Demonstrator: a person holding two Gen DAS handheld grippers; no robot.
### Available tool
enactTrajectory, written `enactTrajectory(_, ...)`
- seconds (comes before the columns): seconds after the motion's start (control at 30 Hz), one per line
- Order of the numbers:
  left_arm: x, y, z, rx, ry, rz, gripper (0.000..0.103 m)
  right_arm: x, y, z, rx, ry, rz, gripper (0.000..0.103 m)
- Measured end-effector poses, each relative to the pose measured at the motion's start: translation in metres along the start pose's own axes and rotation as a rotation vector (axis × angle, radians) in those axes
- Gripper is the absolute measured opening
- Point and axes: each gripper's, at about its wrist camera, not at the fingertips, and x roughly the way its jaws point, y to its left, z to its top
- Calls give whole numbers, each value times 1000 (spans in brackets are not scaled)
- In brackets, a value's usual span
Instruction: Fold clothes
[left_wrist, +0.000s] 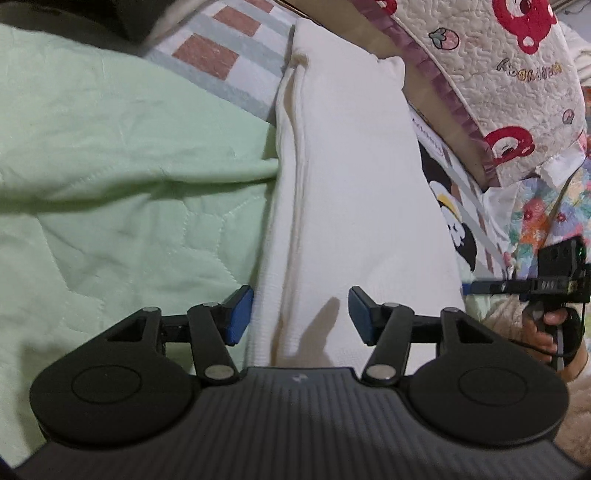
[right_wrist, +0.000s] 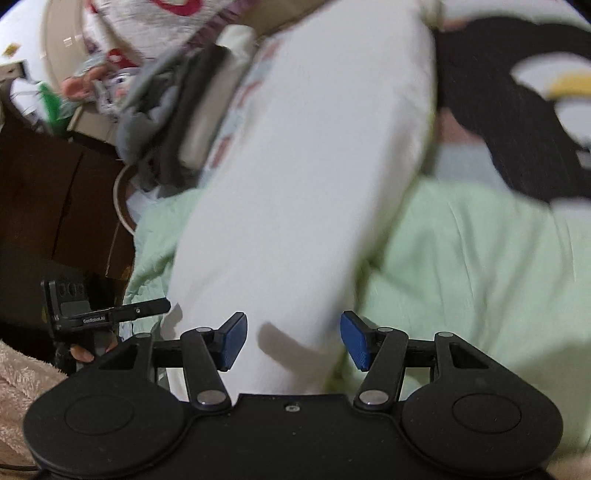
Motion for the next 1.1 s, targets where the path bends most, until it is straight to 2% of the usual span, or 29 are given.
enactTrajectory(0.13,3,3,-11,-27,-12,38,65,0,-18,-17,133,44,69,63)
enactTrajectory(0.23,6,4,-19,-52,-13,73,67,10,-25,-30,206,60,110,63)
enactTrajectory(0.33,3,2,-24,-64,-30,88,68,13,-14,-40,154,44,120,63)
enactTrajectory(0.43,2,2,-34,-75,-58,126,78,15,-3,-49,102,28,130,61)
enactTrajectory(0.6,-3,5,-53,-113,-130,141,77,20,15,-64,15,0,147,53)
enactTrajectory(0.63,-4,5,-56,-120,-142,133,72,20,16,-65,6,-4,151,48)
enactTrajectory(0.67,-5,5,-56,-120,-142,97,47,20,16,-65,6,-6,157,35)
enactTrajectory(0.73,-5,2,-52,-103,-123,7,9,20,16,-63,4,-12,169,23)
enactTrajectory(0.77,-6,0,-51,-103,-128,-18,8,20,16,-62,4,-14,175,19)
enactTrajectory(0.87,-8,-6,-45,-102,-143,-73,9,20,16,-60,2,-23,192,18)
enactTrajectory(0.93,-5,-6,-42,-86,-141,-23,11,20,16,-58,1,-28,204,21)
enactTrajectory(1.0,1,-2,-40,-114,-124,-14,22,20,16,-57,-1,-33,215,25)
enactTrajectory(1.03,3,2,-40,-139,-117,-22,33,20,16,-56,-1,-36,221,37)
enactTrajectory(1.07,6,5,-39,-160,-116,-34,39,20,16,-55,-2,-39,227,48)
enactTrajectory(1.1,8,6,-38,-167,-116,-38,40,20,16,-54,-3,-42,232,51)
